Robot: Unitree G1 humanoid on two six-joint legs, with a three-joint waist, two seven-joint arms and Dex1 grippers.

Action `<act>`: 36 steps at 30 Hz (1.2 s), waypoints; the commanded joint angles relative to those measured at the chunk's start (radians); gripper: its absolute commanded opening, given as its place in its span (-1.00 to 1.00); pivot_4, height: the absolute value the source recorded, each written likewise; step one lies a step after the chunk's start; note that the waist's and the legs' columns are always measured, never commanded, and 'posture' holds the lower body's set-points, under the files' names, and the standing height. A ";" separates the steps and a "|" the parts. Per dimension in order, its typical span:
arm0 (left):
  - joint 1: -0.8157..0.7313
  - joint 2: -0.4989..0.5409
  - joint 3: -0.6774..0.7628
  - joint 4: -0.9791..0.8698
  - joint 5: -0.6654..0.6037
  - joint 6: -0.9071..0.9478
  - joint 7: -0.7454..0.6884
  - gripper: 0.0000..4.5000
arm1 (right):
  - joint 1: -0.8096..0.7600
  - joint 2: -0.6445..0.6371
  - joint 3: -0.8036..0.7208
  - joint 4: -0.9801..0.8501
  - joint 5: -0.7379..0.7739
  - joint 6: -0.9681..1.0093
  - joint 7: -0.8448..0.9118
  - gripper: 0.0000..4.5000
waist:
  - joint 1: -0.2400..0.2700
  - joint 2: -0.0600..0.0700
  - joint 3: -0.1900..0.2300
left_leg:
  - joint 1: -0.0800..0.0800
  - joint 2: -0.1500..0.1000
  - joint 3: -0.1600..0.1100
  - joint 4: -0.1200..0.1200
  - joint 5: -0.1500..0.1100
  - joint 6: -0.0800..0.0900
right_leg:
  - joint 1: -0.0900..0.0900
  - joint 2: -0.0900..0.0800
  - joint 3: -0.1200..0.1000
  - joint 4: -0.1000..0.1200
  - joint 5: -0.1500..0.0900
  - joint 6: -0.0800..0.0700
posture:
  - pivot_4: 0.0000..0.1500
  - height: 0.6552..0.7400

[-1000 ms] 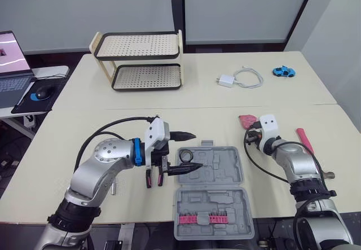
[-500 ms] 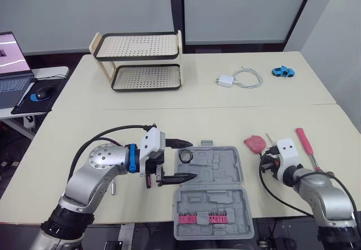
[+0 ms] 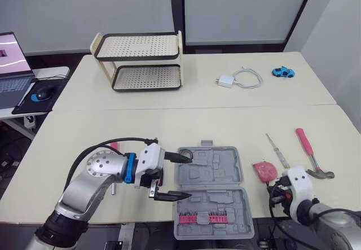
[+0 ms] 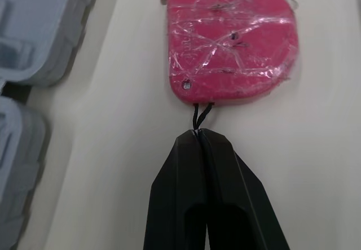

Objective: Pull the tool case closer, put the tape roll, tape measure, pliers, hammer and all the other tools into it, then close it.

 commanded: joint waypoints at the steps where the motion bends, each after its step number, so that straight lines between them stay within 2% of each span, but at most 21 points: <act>1: 0.013 0.016 -0.005 -0.054 -0.015 0.004 -0.009 1.00 | 0.041 0.003 -0.021 -0.069 0.025 0.015 -0.004 -0.99 | 0.000 0.000 0.000 | 0.000 0.000 0.000 0.000 0.000 0.000 | 0.000 0.000 0.000 0.000 0.000 0.000 | 1.00 1.00; 18: 0.020 0.017 -0.023 -0.104 -0.033 0.055 0.004 1.00 | 0.193 -0.025 -0.041 -0.163 0.097 0.076 0.020 -0.99 | 0.001 0.000 0.000 | 0.000 0.000 0.000 0.000 0.000 0.000 | 0.001 0.000 0.000 0.000 0.000 0.000 | 1.00 1.00; 35: 0.007 0.013 -0.026 -0.095 -0.015 0.051 0.016 1.00 | 0.158 -0.029 -0.056 -0.175 0.159 0.140 0.020 -0.99 | 0.002 0.000 0.000 | 0.000 0.000 0.000 0.000 0.000 0.000 | 0.001 0.000 0.000 0.000 0.000 0.000 | 1.00 1.00; 36: 0.008 0.013 -0.026 -0.096 -0.014 0.050 0.017 1.00 | 0.157 -0.030 -0.069 -0.177 0.165 0.141 0.020 -0.90 | 0.002 0.000 0.000 | 0.000 0.000 0.000 0.000 0.000 0.000 | 0.001 0.000 0.000 0.000 0.000 0.000 | 1.00 1.00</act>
